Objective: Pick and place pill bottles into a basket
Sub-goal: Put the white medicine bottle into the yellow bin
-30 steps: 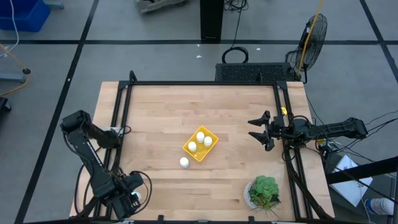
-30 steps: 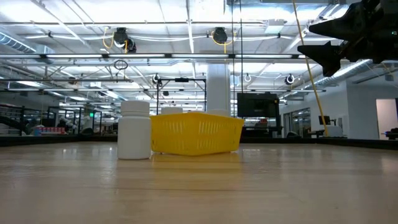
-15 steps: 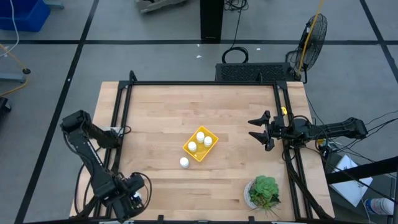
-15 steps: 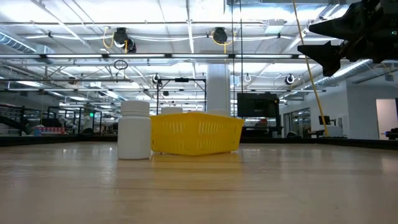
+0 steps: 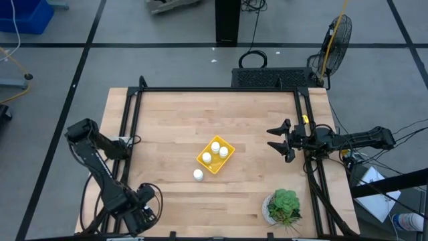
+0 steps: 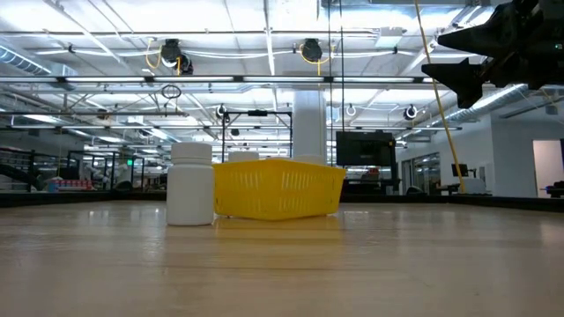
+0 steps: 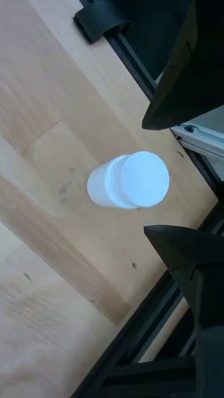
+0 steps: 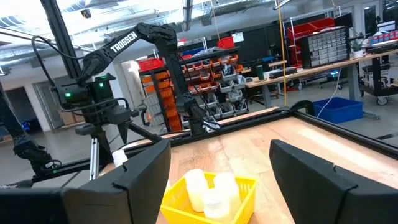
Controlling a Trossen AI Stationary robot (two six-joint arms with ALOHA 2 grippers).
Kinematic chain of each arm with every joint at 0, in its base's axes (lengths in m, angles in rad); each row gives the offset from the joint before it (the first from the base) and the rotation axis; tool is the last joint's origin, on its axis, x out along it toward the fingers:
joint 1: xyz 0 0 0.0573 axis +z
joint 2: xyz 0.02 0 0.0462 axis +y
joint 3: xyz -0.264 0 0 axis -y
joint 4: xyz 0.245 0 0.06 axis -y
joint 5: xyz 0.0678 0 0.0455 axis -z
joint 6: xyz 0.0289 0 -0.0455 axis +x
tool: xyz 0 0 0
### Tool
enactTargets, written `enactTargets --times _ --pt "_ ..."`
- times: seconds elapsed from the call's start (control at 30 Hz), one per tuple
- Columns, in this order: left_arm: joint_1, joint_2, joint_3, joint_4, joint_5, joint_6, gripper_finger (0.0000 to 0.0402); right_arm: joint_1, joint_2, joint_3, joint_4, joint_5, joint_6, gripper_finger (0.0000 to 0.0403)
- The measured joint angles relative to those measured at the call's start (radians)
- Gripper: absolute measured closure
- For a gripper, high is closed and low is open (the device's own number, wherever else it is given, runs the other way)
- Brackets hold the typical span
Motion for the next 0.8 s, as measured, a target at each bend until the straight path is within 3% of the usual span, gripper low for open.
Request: enactTargets --times 0.53,0.8 --pt "0.019 0.0 -0.003 -0.001 0.007 -0.068 0.0131 0.0 0.0 0.0 0.0 0.0 -0.003 0.0138" --pt "0.015 0.0 -0.003 0.022 0.009 -0.077 0.0083 0.0 0.0 0.0 -0.002 0.0 -0.001 0.0138"
